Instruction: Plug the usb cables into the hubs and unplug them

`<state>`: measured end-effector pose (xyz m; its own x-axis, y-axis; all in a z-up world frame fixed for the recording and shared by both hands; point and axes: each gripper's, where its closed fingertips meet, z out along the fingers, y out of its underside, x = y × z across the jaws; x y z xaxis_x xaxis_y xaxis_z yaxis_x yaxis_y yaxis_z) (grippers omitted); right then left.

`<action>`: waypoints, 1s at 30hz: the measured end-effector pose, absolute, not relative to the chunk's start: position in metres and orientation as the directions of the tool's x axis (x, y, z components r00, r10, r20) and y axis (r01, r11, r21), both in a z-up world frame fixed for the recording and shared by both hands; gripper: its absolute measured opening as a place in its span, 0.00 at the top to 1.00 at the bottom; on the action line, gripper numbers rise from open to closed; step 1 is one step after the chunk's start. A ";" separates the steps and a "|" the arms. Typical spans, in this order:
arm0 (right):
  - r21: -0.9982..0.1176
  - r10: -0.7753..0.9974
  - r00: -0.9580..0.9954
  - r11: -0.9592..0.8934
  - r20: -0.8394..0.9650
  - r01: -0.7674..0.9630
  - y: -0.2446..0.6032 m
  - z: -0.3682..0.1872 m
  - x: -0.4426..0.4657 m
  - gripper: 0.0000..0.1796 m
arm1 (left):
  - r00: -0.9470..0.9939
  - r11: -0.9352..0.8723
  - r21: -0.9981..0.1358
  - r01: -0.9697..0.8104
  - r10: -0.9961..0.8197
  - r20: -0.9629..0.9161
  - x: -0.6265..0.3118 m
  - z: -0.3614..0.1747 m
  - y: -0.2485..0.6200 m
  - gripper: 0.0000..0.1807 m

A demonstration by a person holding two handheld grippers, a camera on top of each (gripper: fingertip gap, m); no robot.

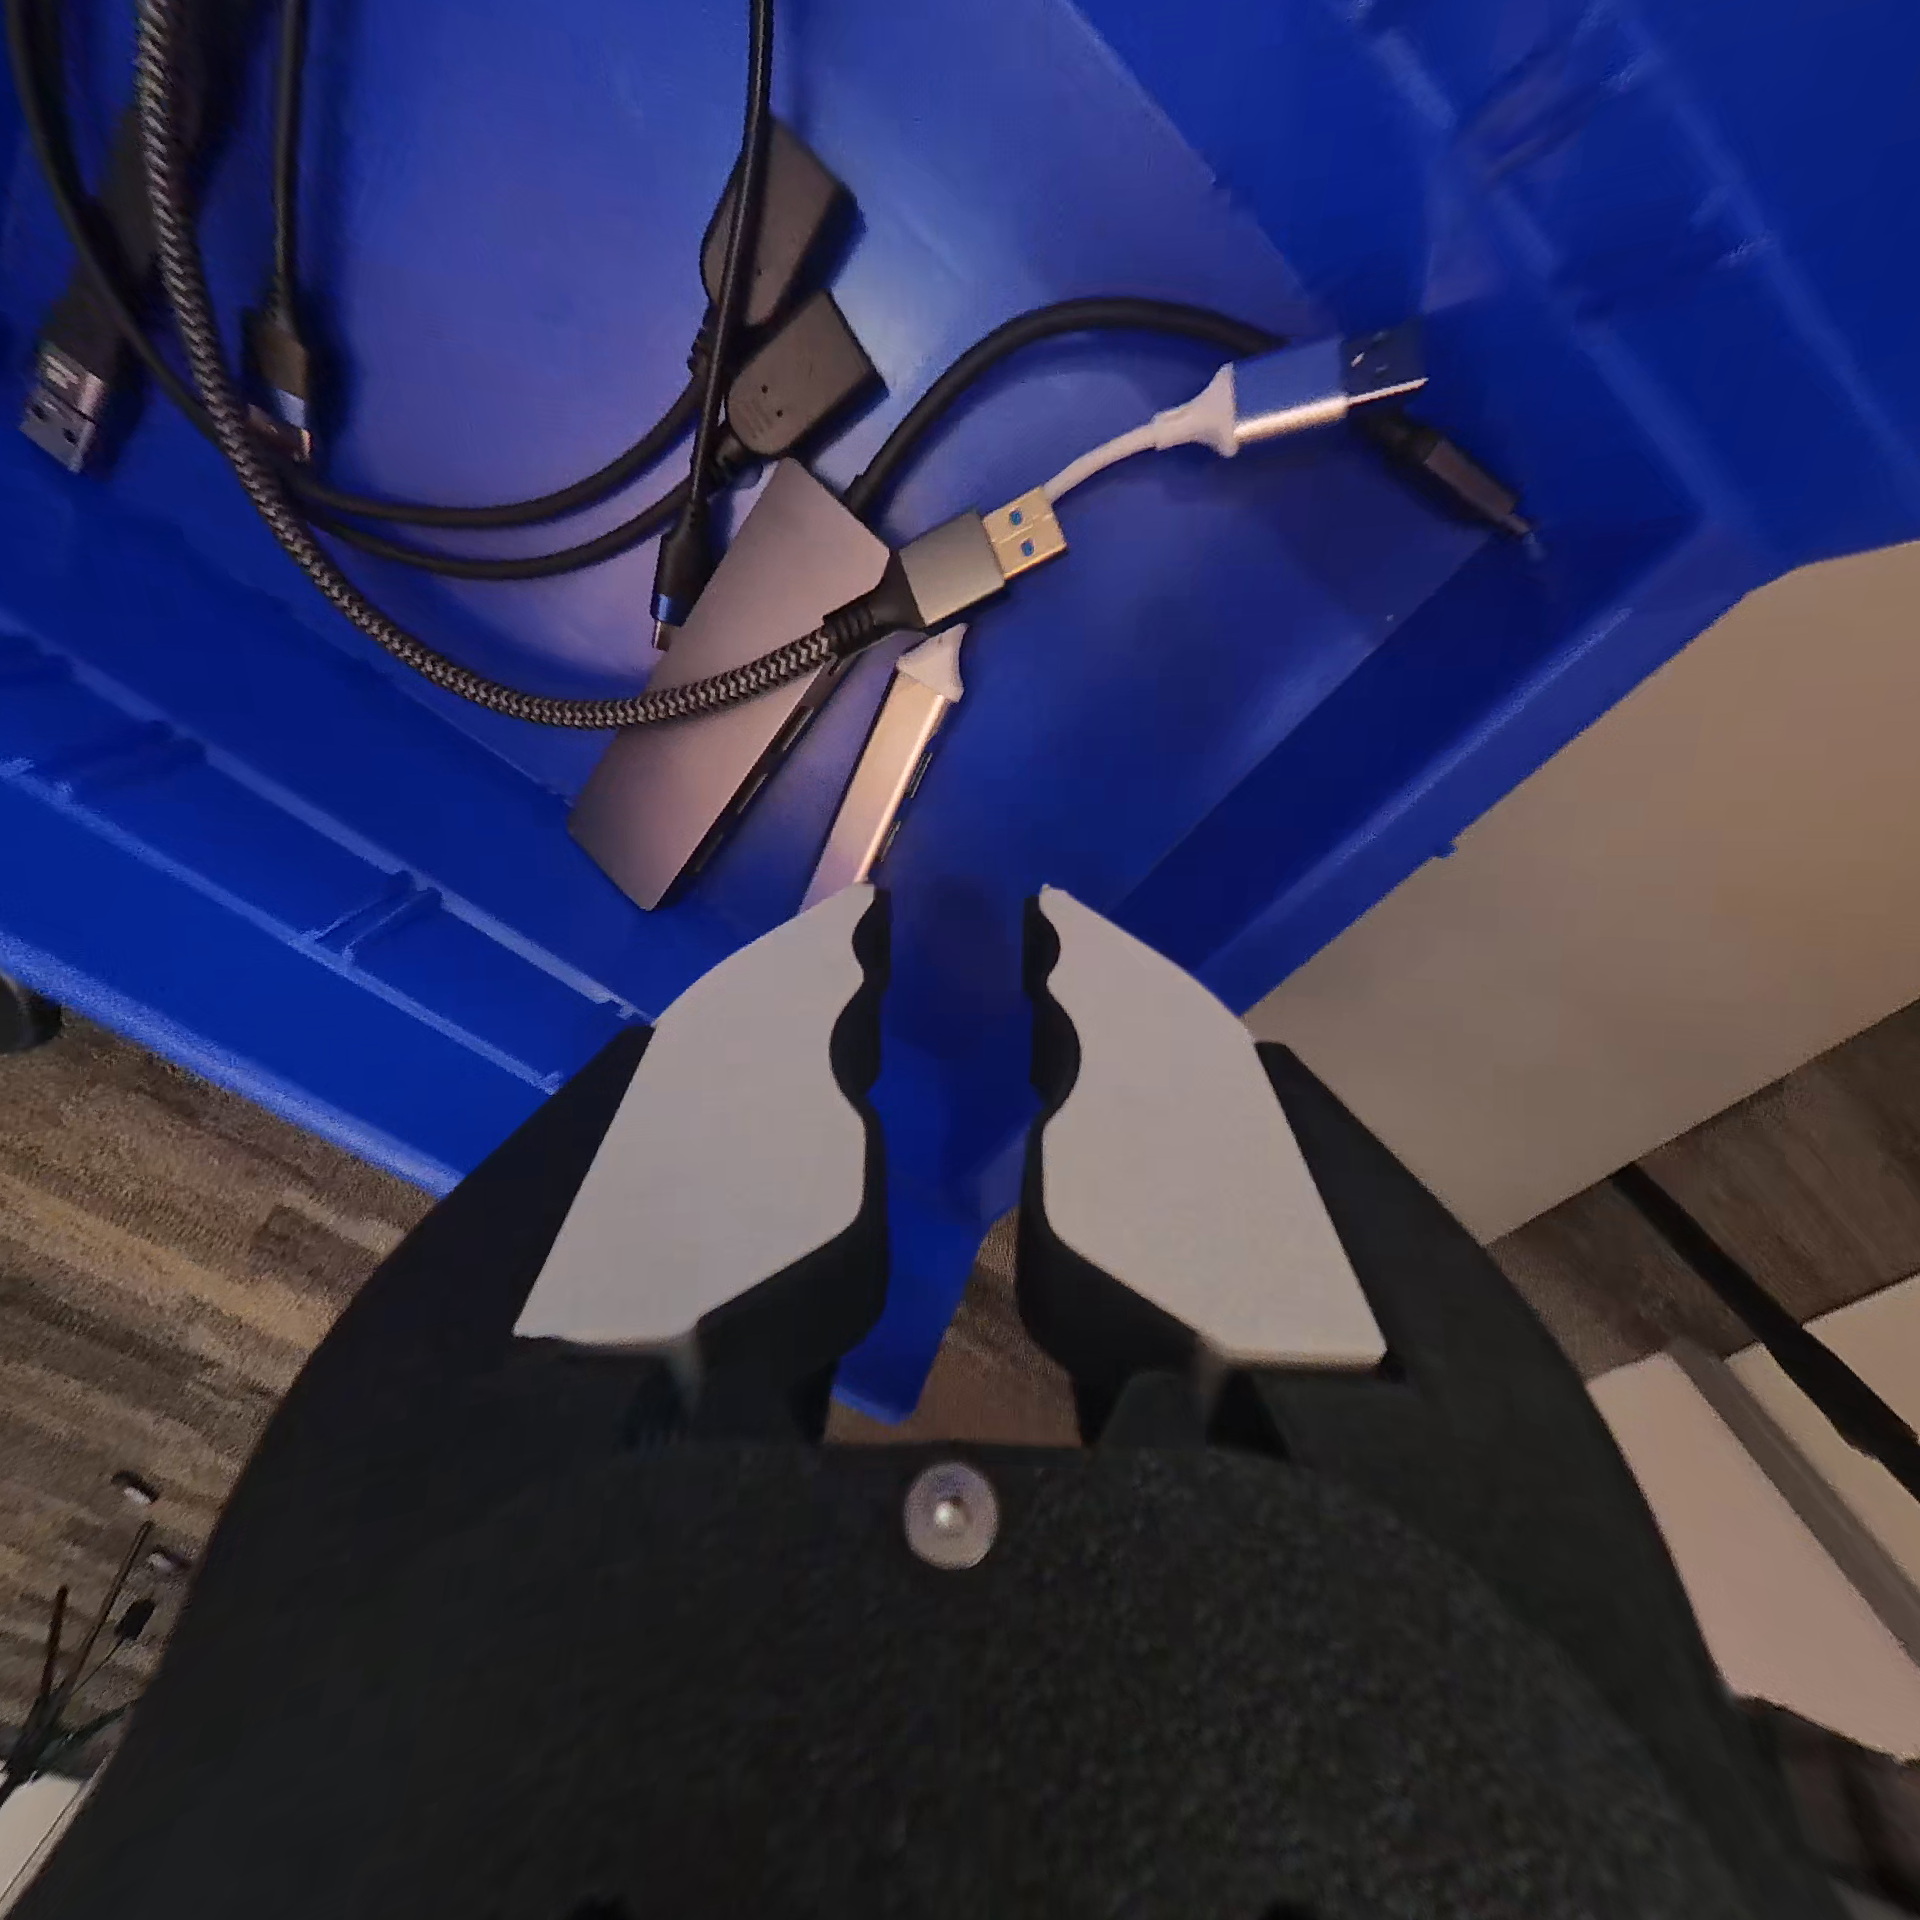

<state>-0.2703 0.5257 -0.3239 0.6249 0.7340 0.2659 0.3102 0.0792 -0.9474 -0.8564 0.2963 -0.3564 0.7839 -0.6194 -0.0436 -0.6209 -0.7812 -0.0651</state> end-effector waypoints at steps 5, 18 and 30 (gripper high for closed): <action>-0.946 0.733 0.623 0.086 0.273 0.312 0.526 -0.322 -0.270 0.55 | 0.794 -0.794 -0.010 -0.607 -0.607 -0.009 -0.864 -0.377 0.297 0.86; -0.947 0.733 0.624 0.087 0.270 0.308 0.527 -0.321 -0.268 0.55 | 0.786 -0.784 0.102 -0.613 -0.618 -0.027 -0.878 -0.403 0.299 0.83; -0.952 0.737 0.625 0.085 0.260 0.296 0.526 -0.319 -0.268 0.56 | 0.774 -0.766 0.201 -0.610 -0.631 -0.054 -0.886 -0.415 0.294 0.89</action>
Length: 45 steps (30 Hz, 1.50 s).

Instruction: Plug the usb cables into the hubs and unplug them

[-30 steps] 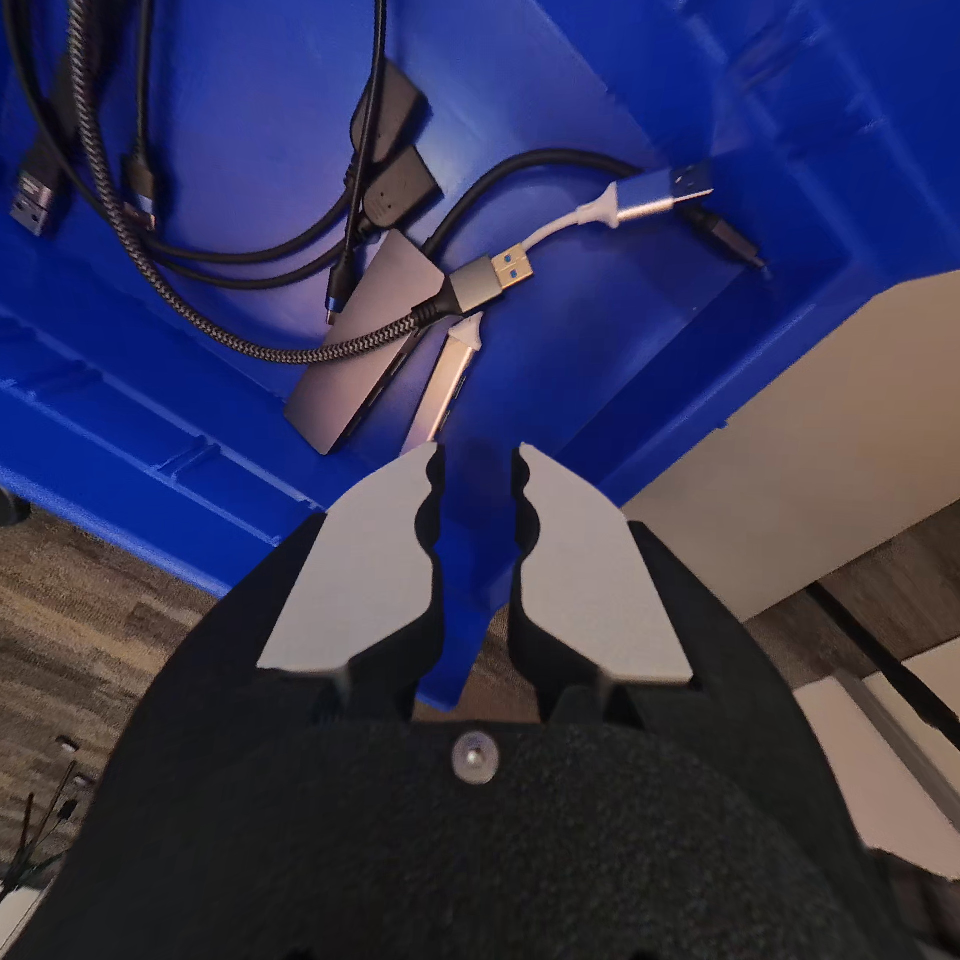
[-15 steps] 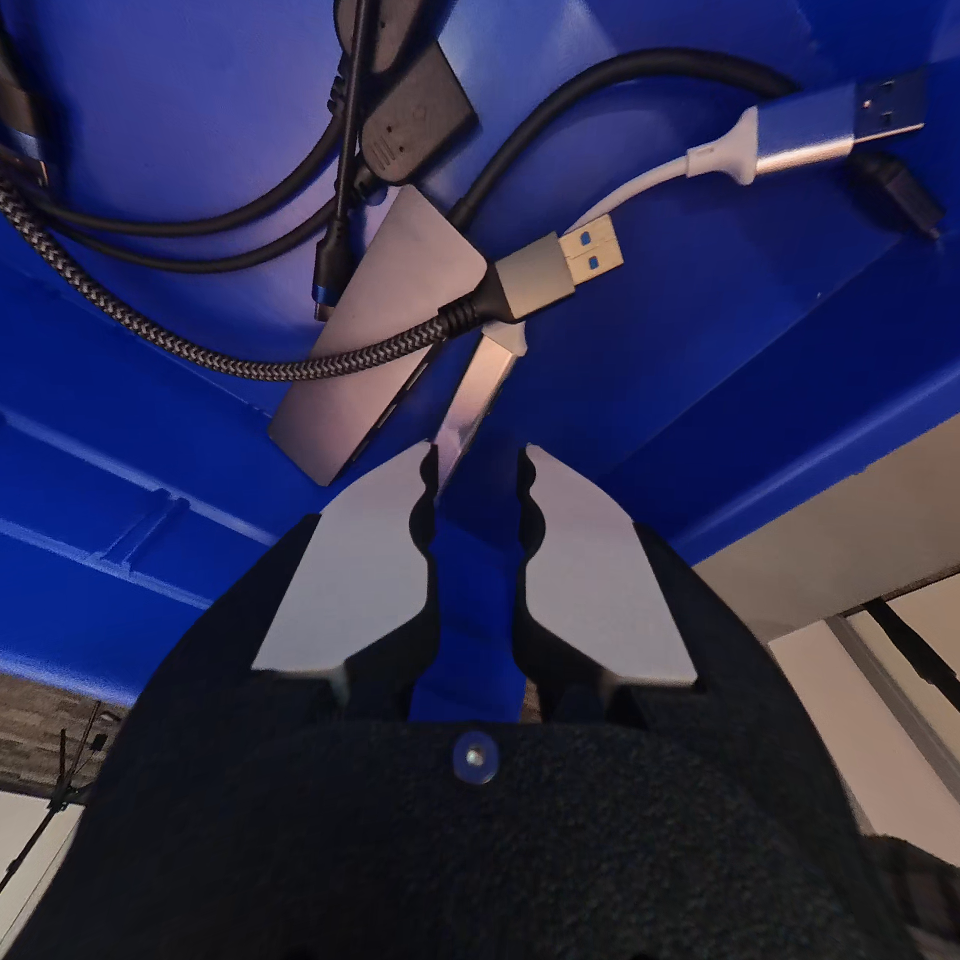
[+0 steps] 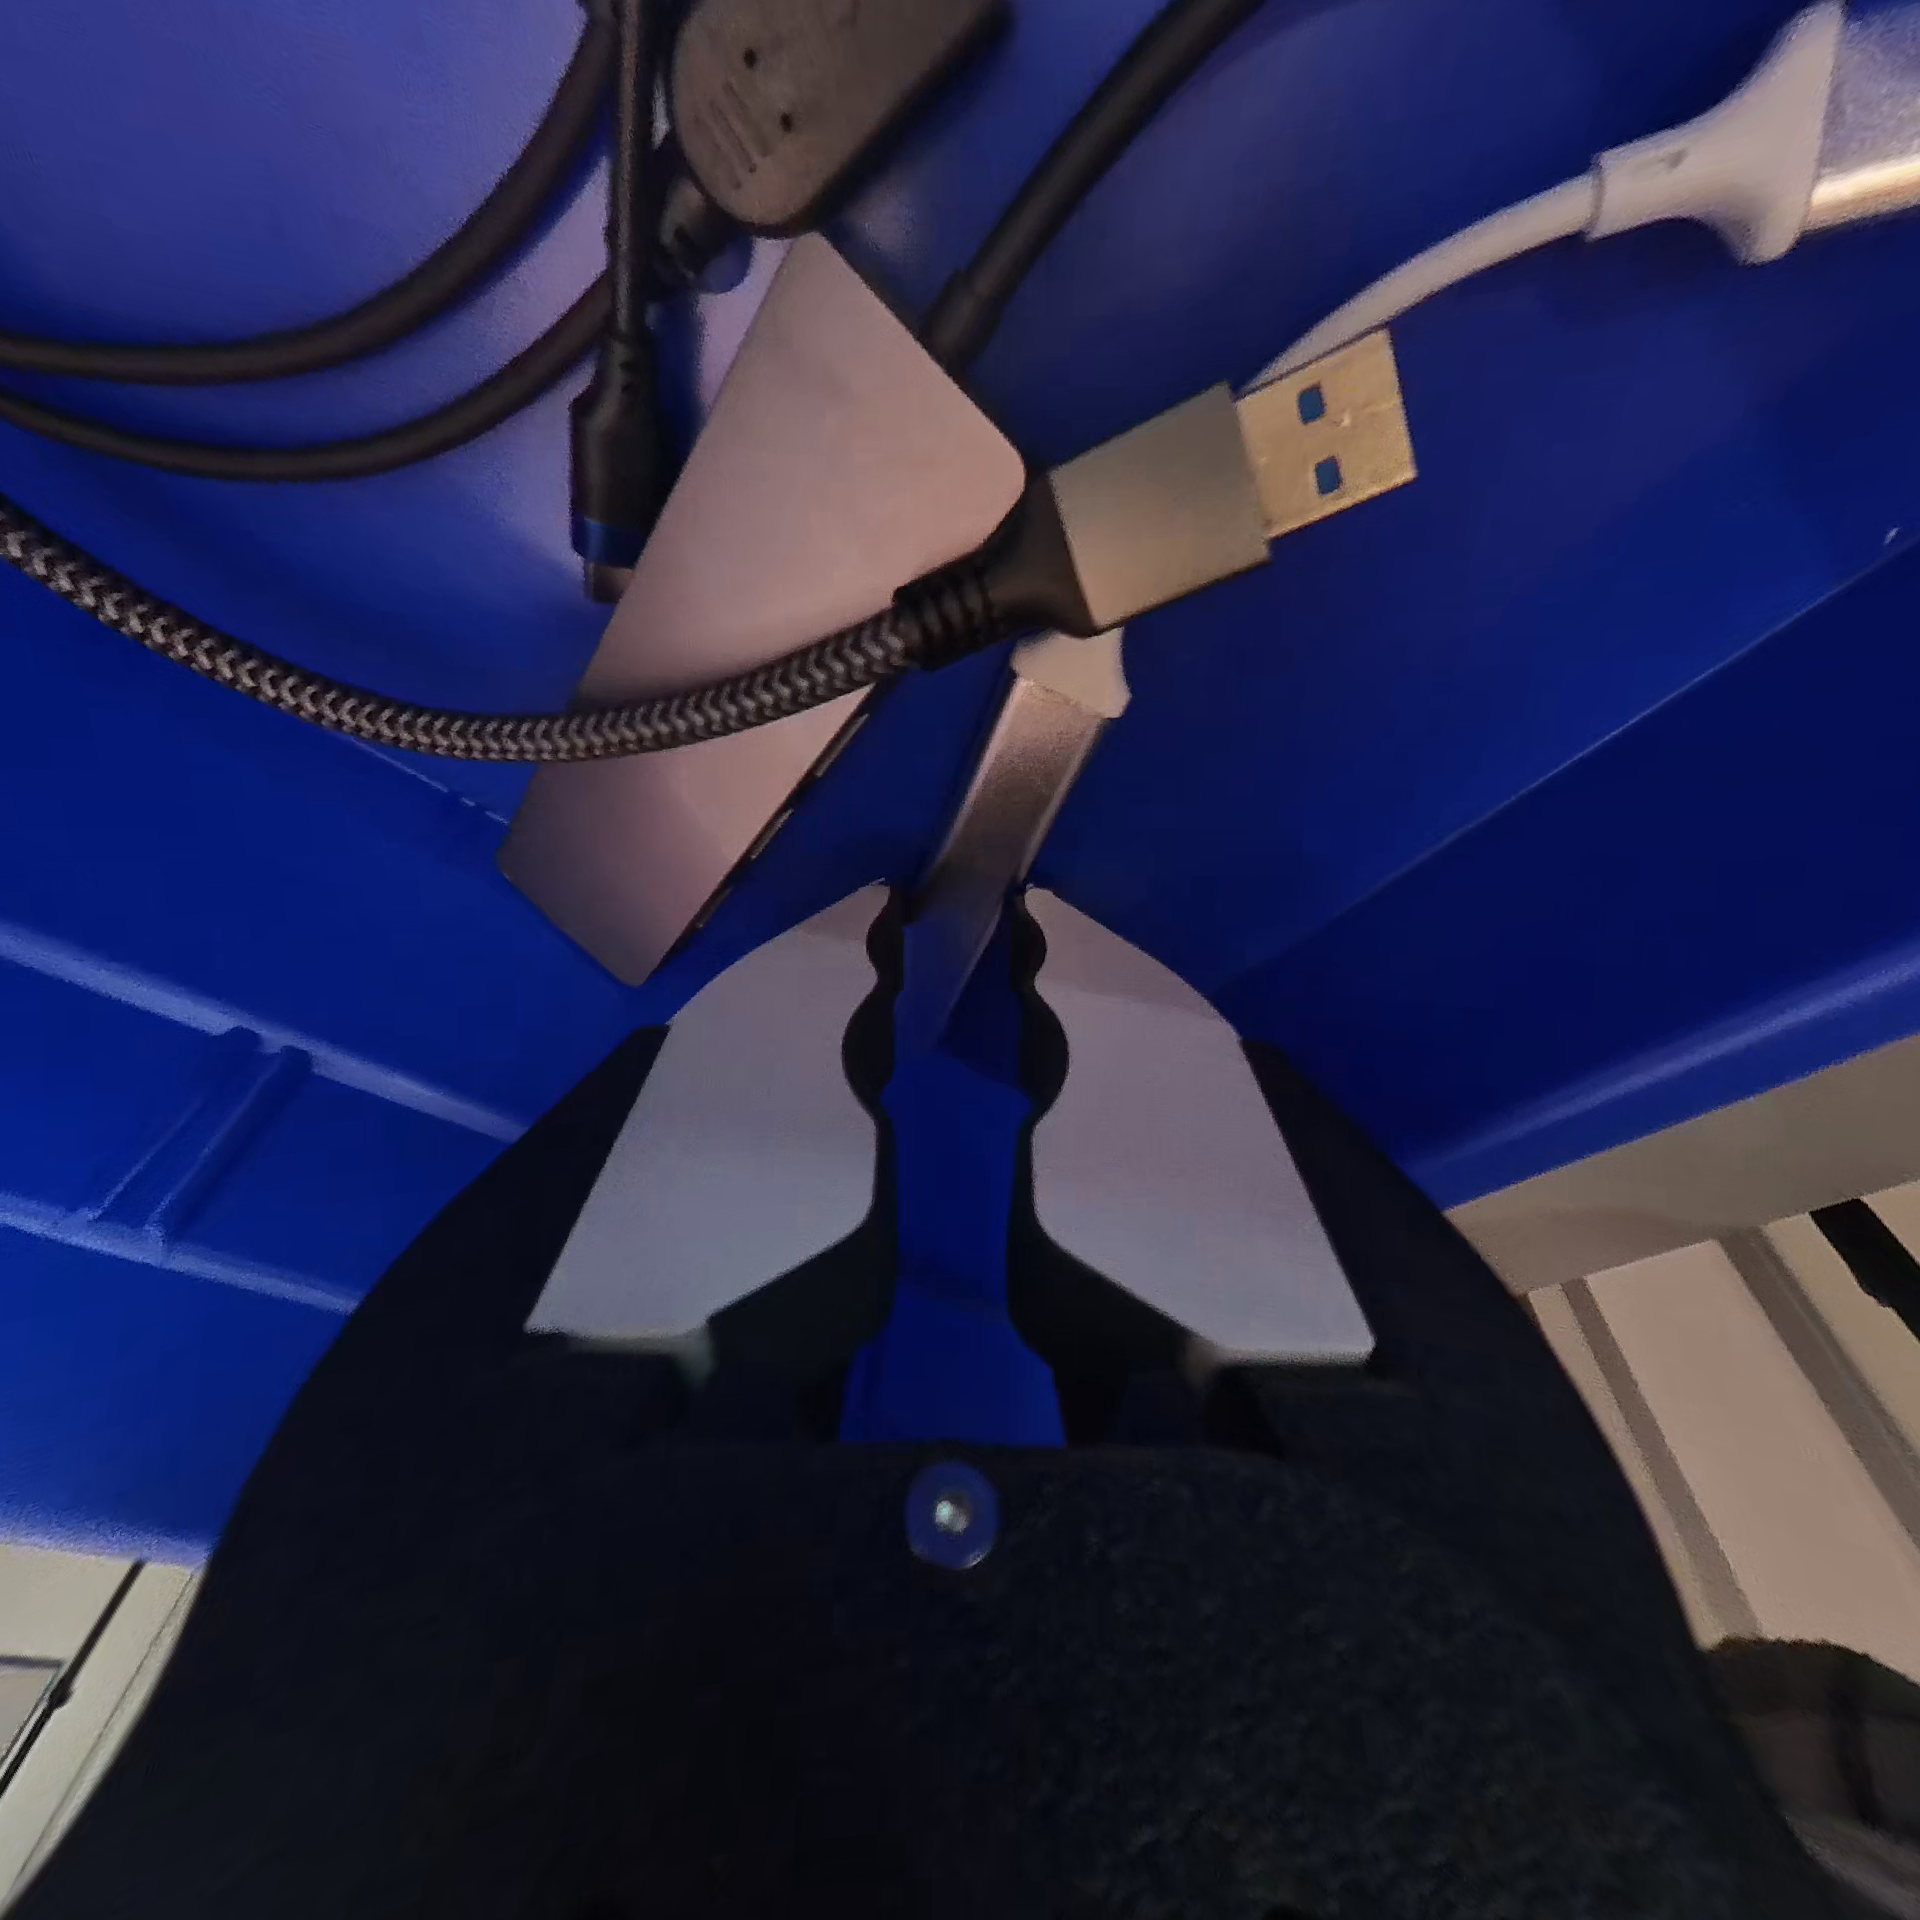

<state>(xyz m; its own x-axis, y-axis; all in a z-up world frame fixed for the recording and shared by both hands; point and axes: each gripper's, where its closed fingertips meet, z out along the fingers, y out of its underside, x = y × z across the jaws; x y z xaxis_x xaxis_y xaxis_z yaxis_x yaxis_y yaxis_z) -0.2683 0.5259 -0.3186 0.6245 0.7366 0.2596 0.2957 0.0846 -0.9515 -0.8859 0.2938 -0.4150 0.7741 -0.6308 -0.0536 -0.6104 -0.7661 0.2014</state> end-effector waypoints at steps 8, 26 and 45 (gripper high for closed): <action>-0.952 0.741 0.619 0.092 0.262 0.293 0.523 -0.317 -0.271 0.56 | 0.800 -0.797 0.157 -0.584 -0.598 -0.059 -0.880 -0.412 0.288 0.91; -0.955 0.748 0.611 0.100 0.258 0.280 0.519 -0.312 -0.271 0.57 | 0.862 -0.869 0.025 -0.494 -0.493 -0.118 -0.883 -0.361 0.276 0.92; -0.959 0.769 0.591 0.101 0.243 0.263 0.514 -0.310 -0.273 0.57 | 0.880 -0.894 -0.122 -0.431 -0.386 -0.277 -0.886 -0.247 0.254 0.92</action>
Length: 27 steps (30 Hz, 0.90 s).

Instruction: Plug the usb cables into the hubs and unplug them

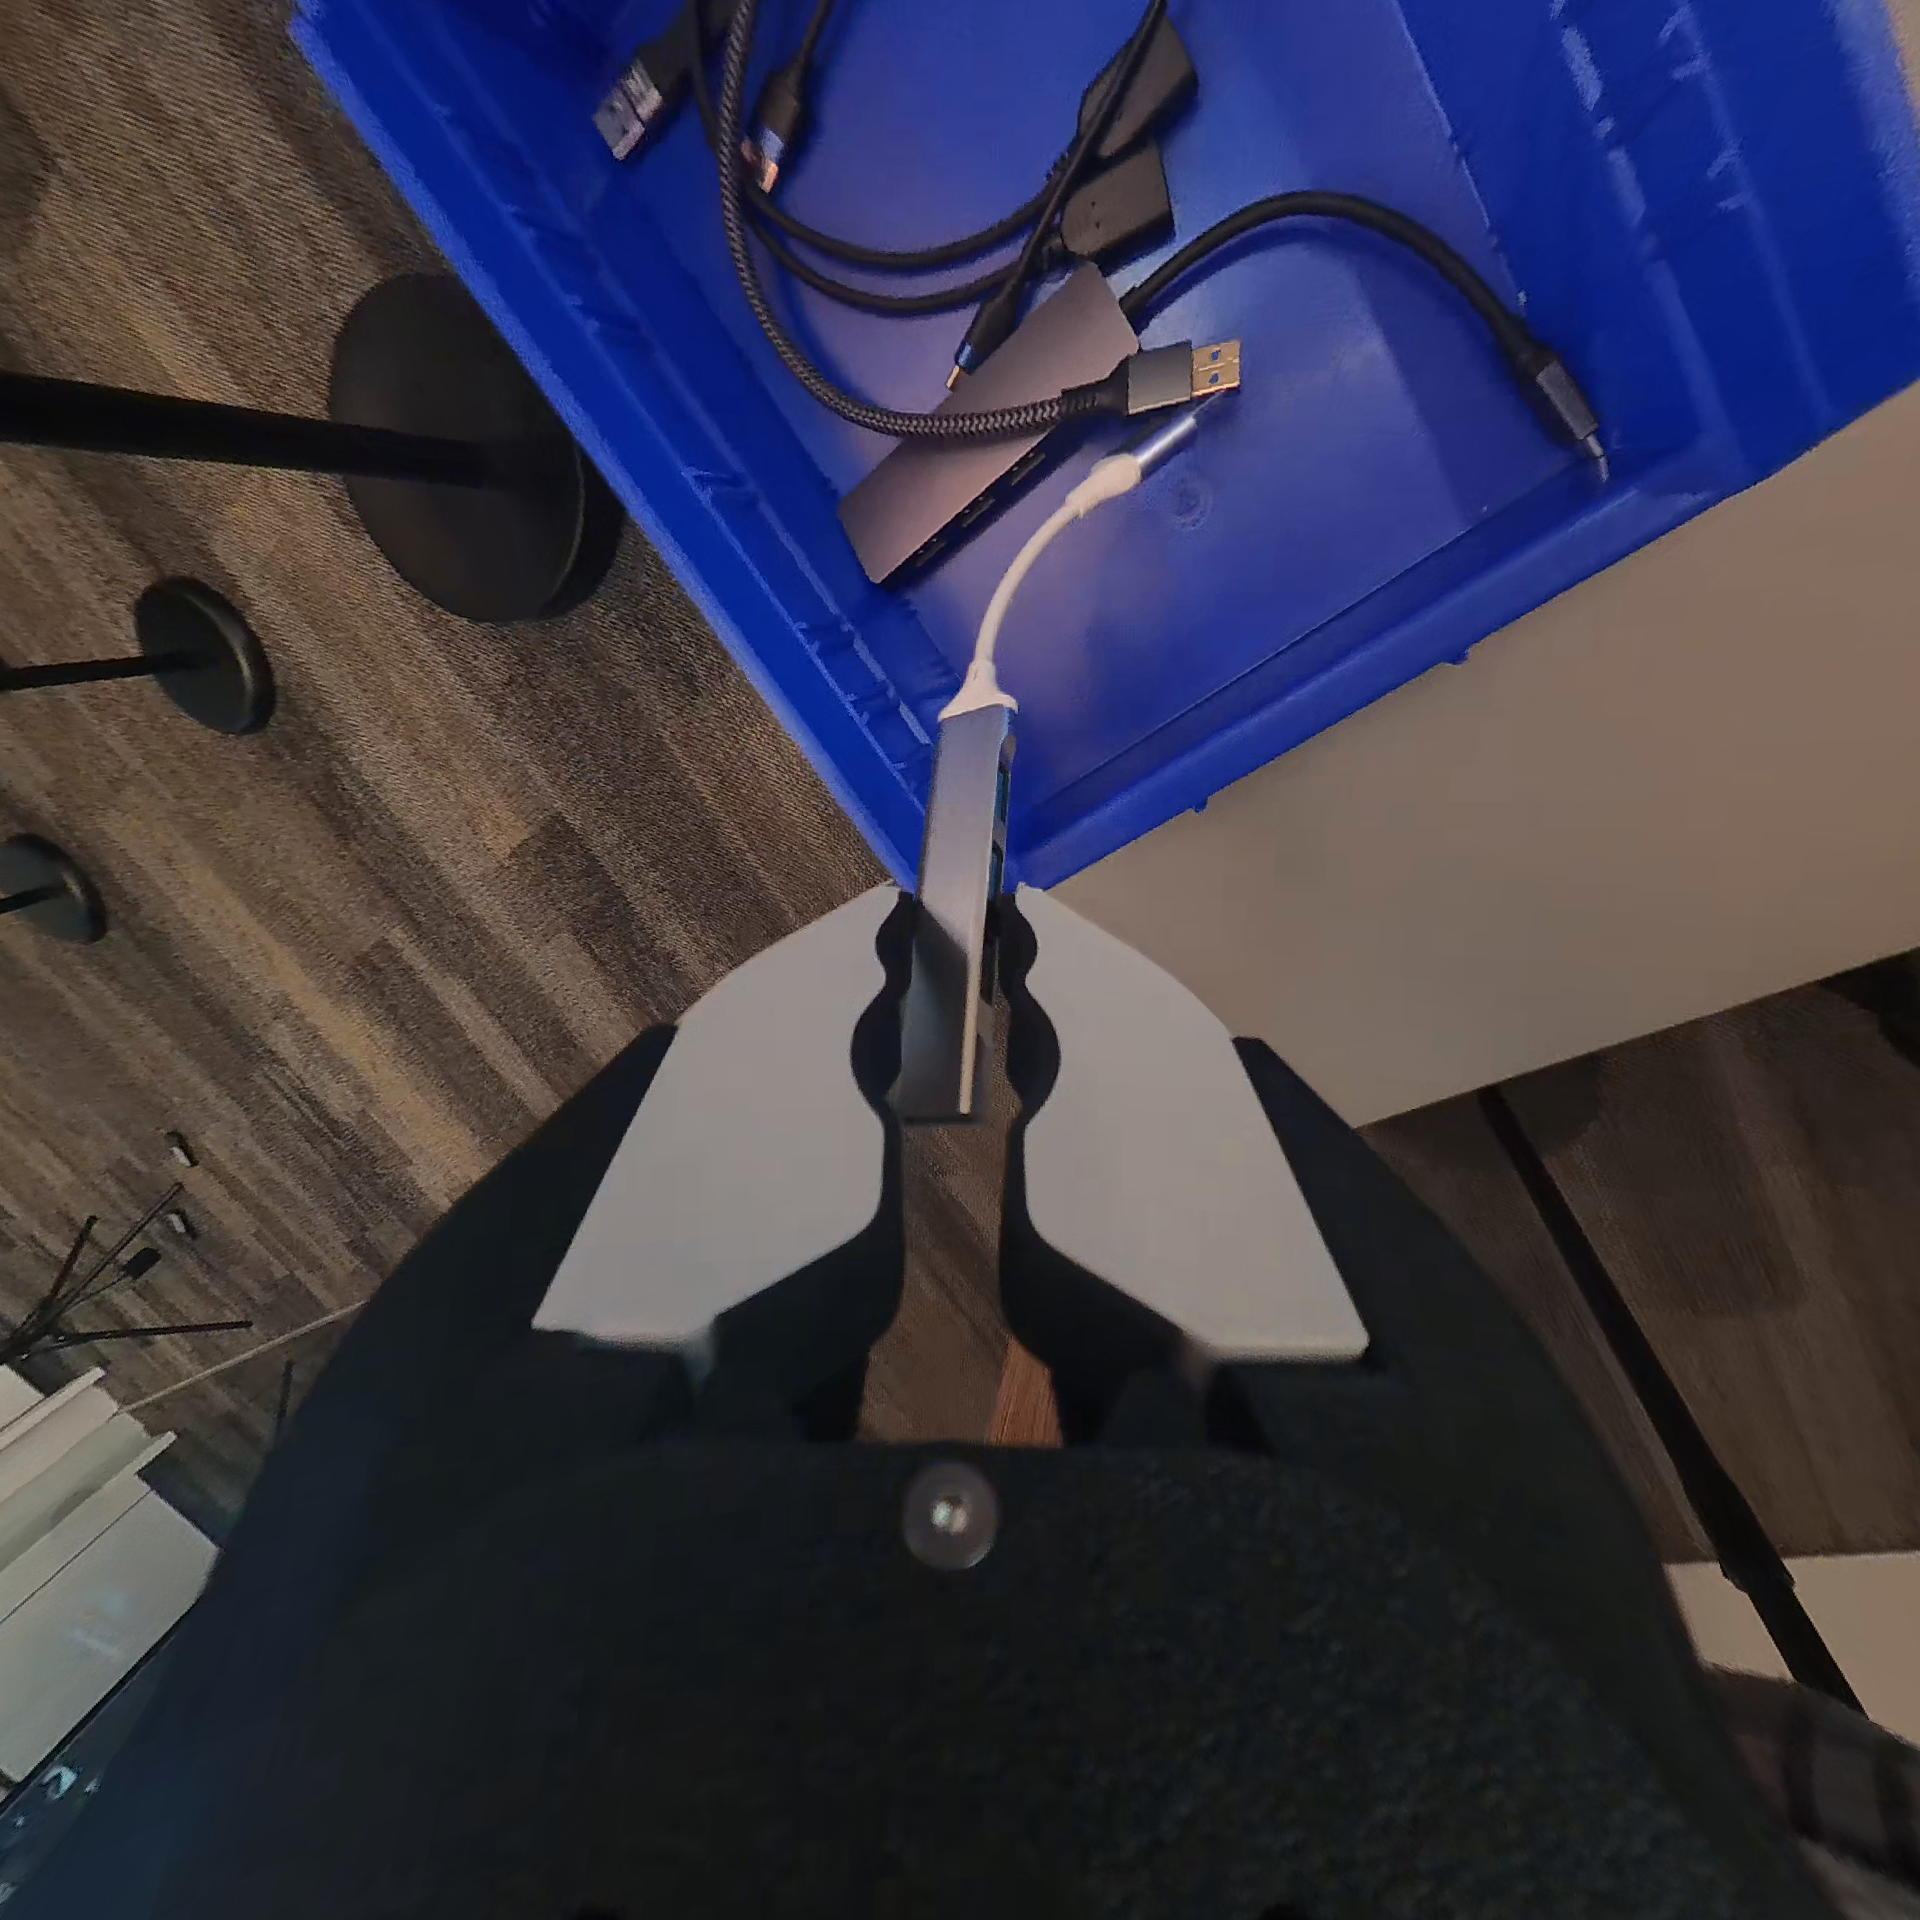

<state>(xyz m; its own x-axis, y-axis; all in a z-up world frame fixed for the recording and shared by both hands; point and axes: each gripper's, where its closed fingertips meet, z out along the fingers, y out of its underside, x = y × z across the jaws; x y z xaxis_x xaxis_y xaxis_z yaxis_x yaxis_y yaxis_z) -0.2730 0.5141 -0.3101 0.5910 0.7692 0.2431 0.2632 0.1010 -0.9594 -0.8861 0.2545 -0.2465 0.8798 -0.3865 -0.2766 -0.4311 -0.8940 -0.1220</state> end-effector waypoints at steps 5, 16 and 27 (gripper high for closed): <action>-0.962 0.776 0.584 0.109 0.239 0.249 0.511 -0.306 -0.274 0.57 | 0.872 -0.878 -0.187 -0.441 -0.370 -0.322 -0.873 -0.202 0.255 0.92; -0.975 0.812 0.548 0.118 0.203 0.187 0.500 -0.286 -0.282 0.55 | 0.774 -0.647 -0.425 -0.633 -0.528 -0.350 -0.746 -0.135 0.318 1.00; -0.973 0.842 0.503 0.106 0.198 0.205 0.487 -0.297 -0.291 0.55 | 0.794 -0.692 -0.407 -0.596 -0.582 -0.174 -0.715 -0.216 0.364 1.00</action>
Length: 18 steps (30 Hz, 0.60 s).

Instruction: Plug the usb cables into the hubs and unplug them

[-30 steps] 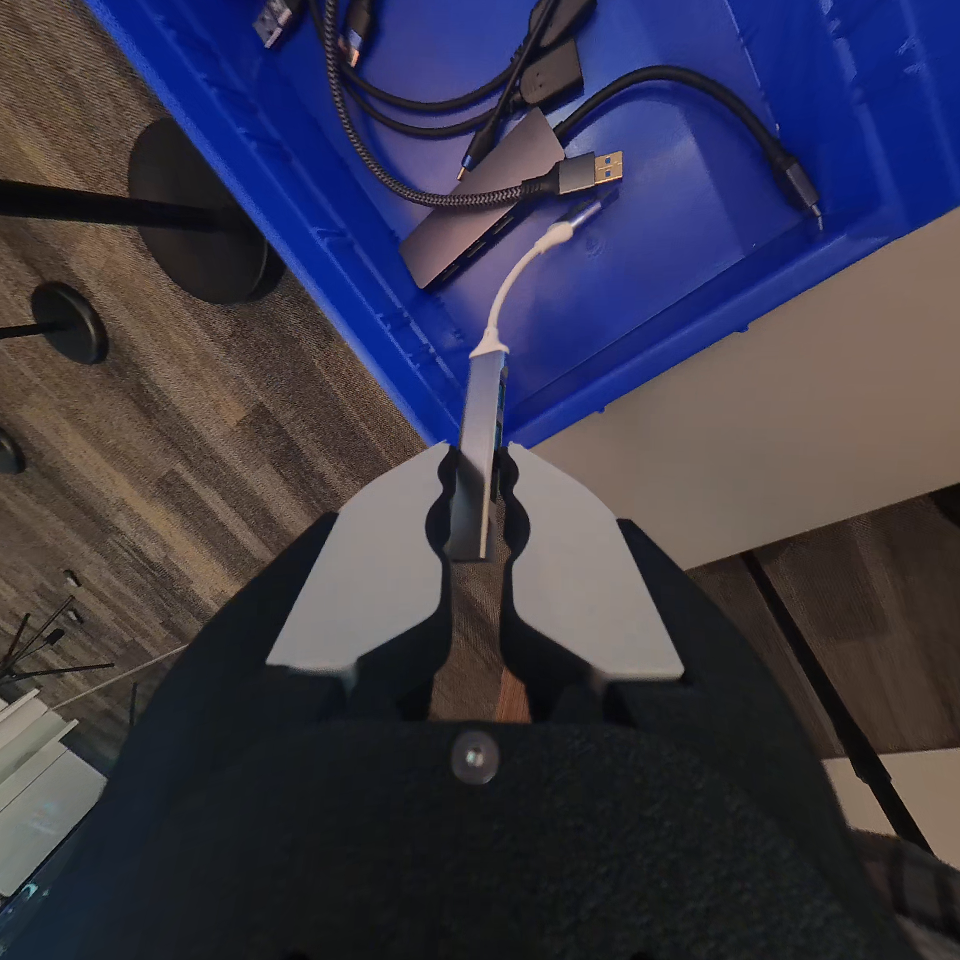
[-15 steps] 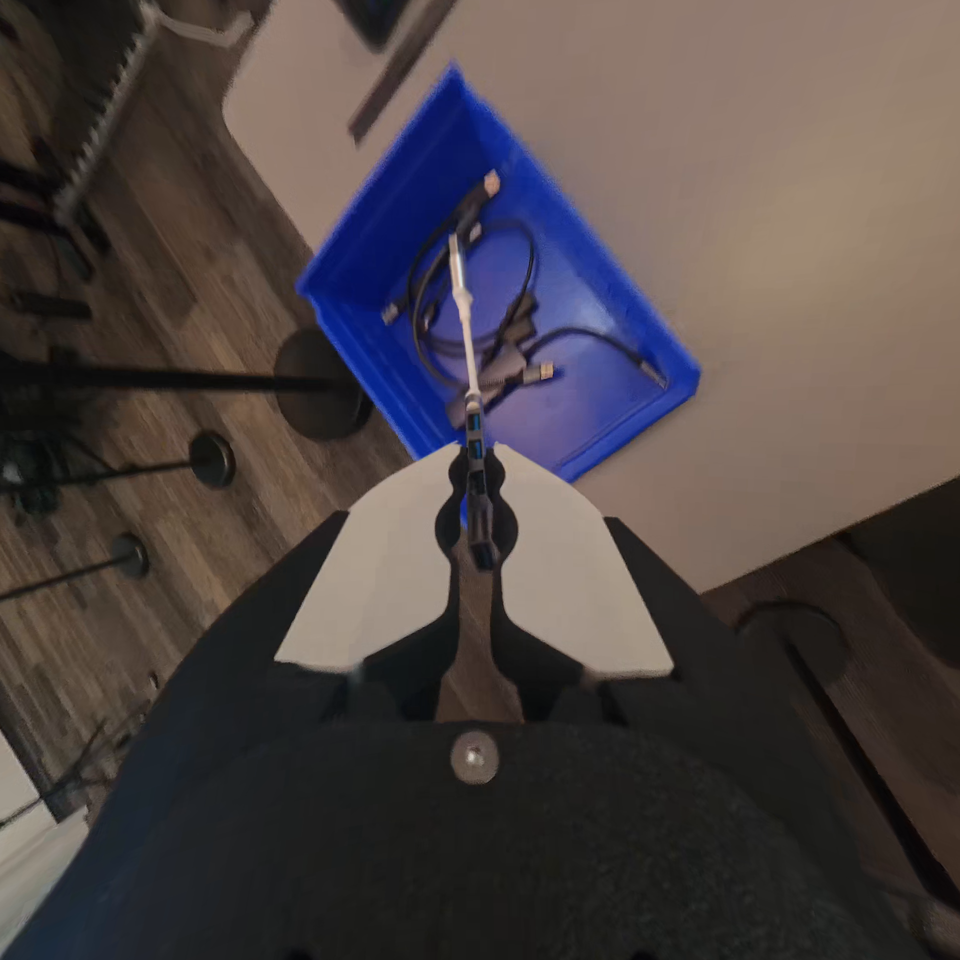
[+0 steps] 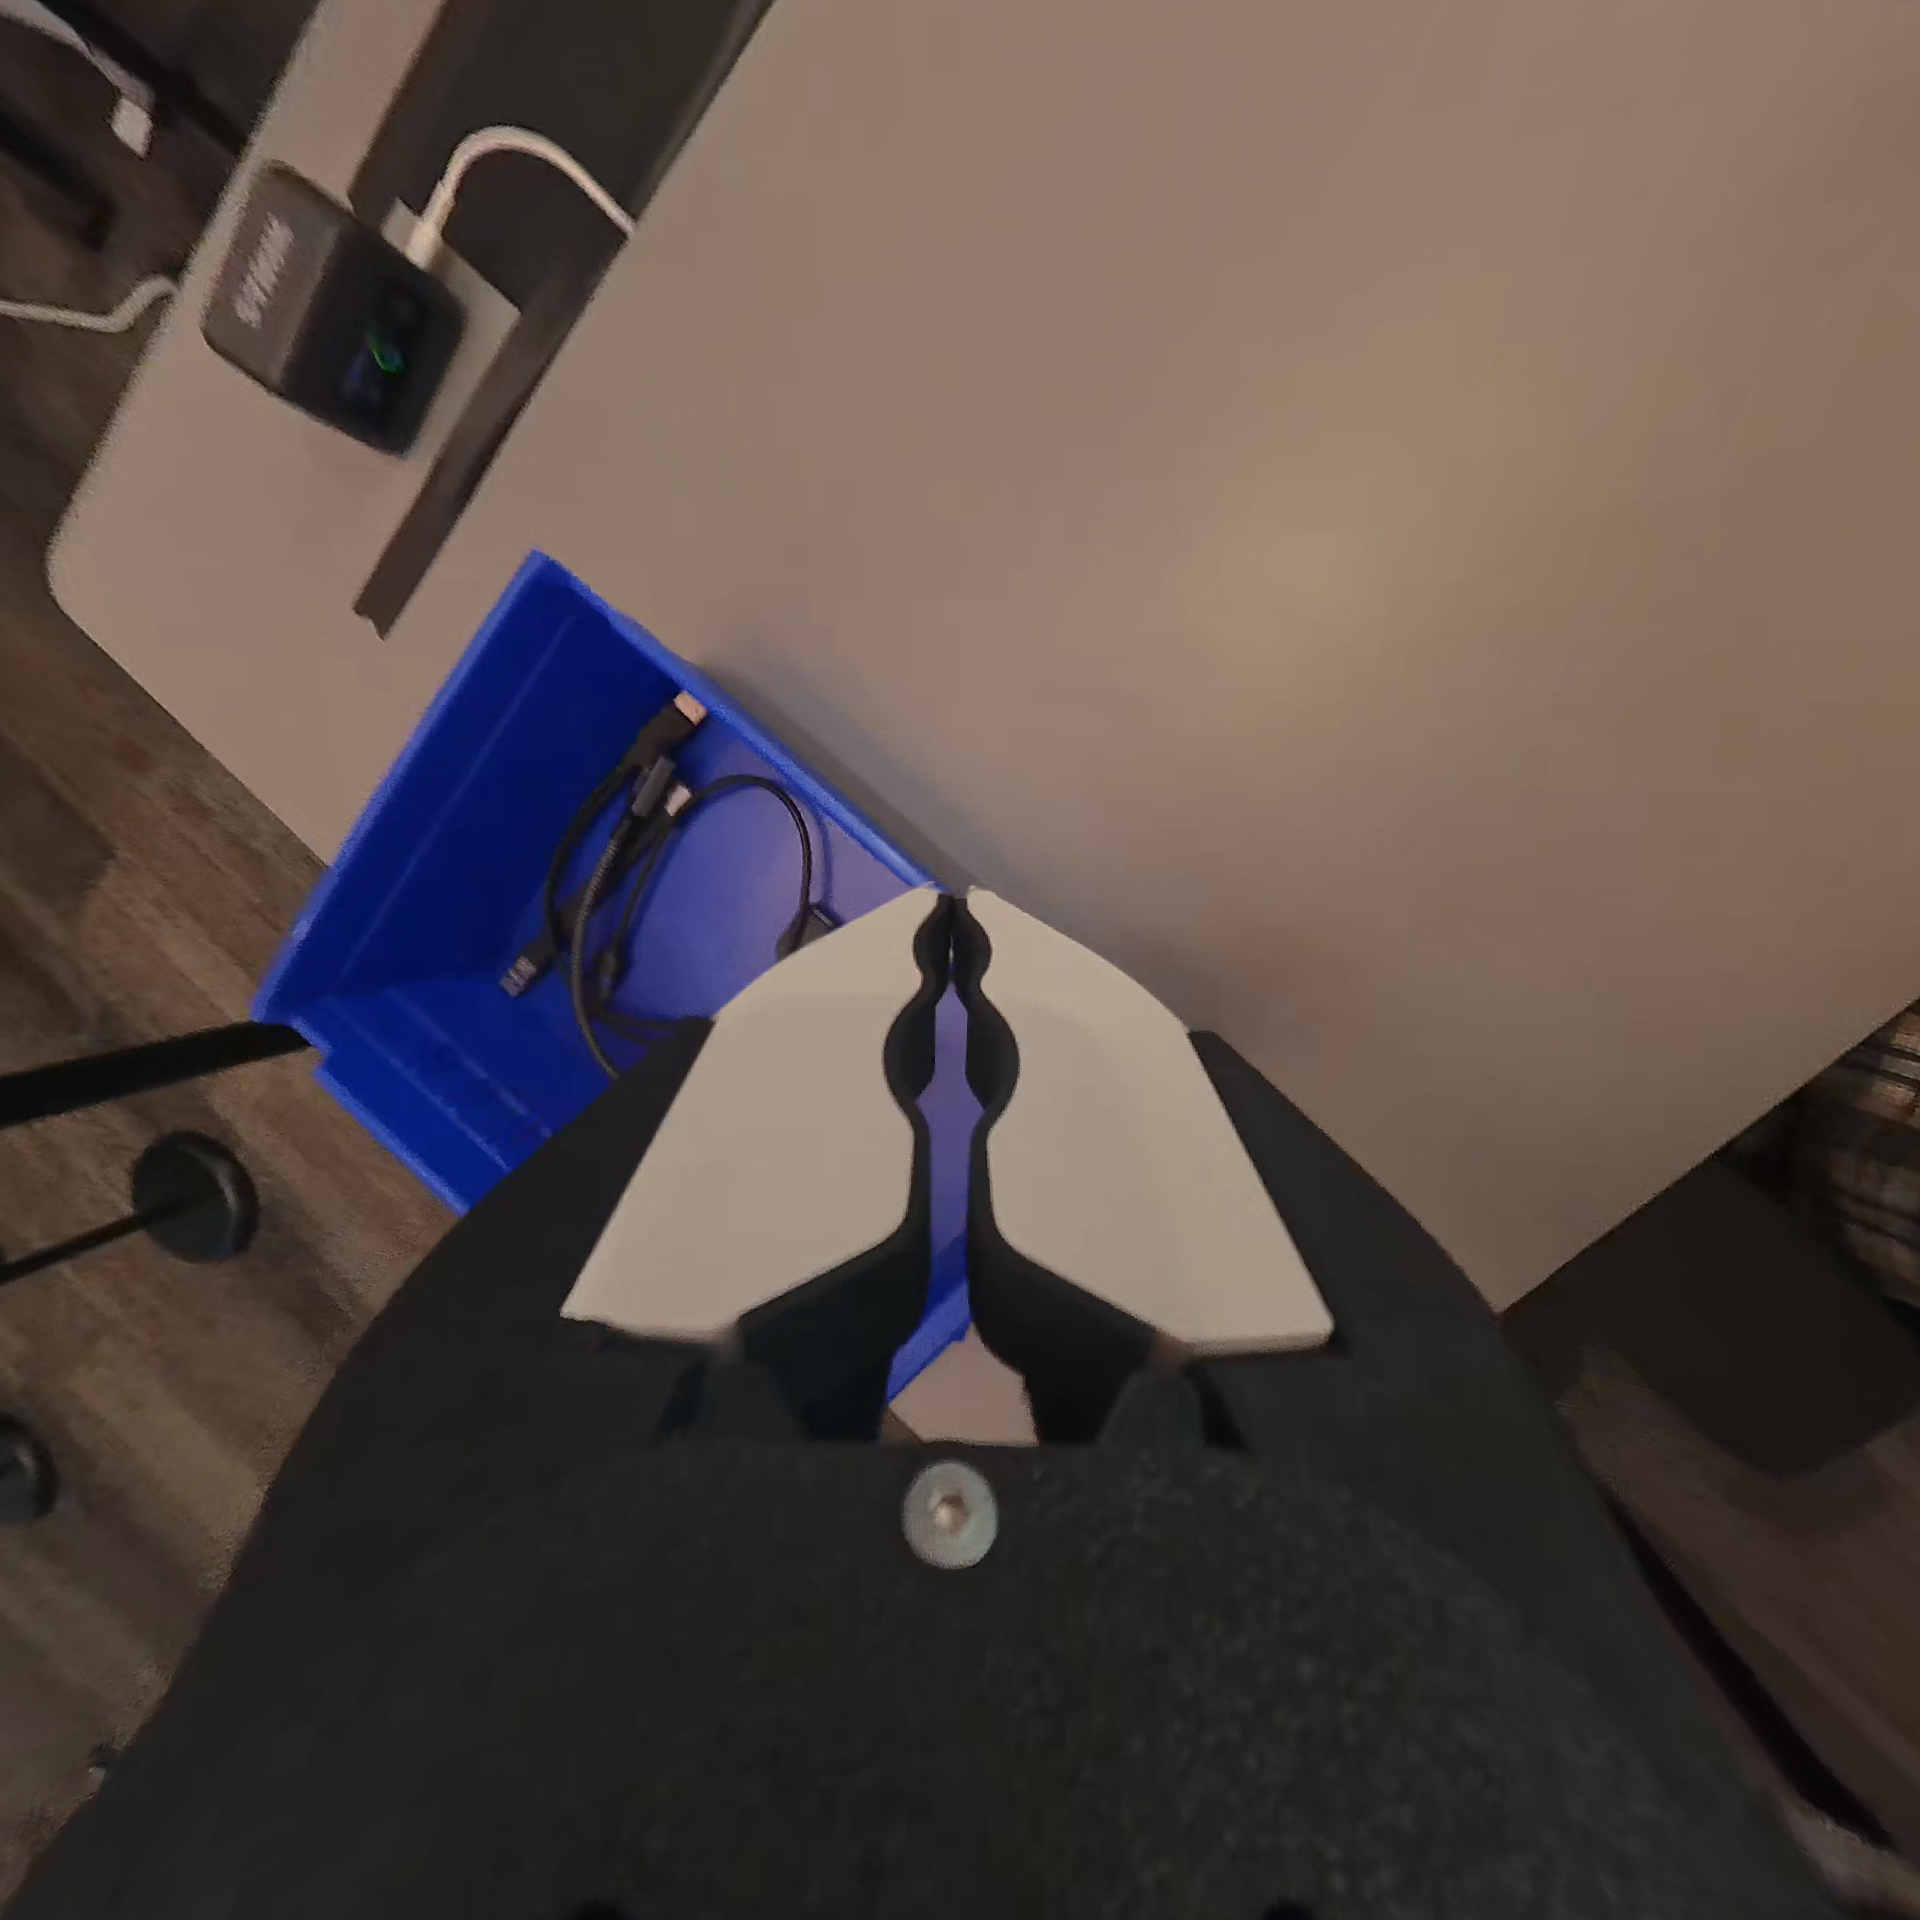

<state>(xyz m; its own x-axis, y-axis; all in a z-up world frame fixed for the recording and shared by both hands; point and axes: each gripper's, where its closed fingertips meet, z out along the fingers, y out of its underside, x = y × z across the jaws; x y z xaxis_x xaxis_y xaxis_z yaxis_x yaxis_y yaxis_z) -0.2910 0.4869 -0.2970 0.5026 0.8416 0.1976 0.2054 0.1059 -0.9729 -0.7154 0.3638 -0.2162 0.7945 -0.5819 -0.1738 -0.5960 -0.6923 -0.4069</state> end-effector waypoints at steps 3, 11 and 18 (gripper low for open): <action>-0.972 0.855 0.485 0.087 0.185 0.217 0.488 -0.304 -0.294 0.55 | 0.838 -0.737 -0.422 -0.528 -0.532 -0.119 -0.733 -0.229 0.347 1.00; -0.965 0.874 0.444 0.094 0.197 0.243 0.482 -0.310 -0.304 0.54 | 0.930 -0.777 -0.536 -0.330 -0.364 -0.045 -0.764 -0.269 0.267 0.81; -0.964 0.871 0.448 0.093 0.201 0.251 0.482 -0.312 -0.305 0.54 | 0.974 -0.660 -0.719 -0.219 -0.195 -0.118 -0.736 -0.304 0.241 0.74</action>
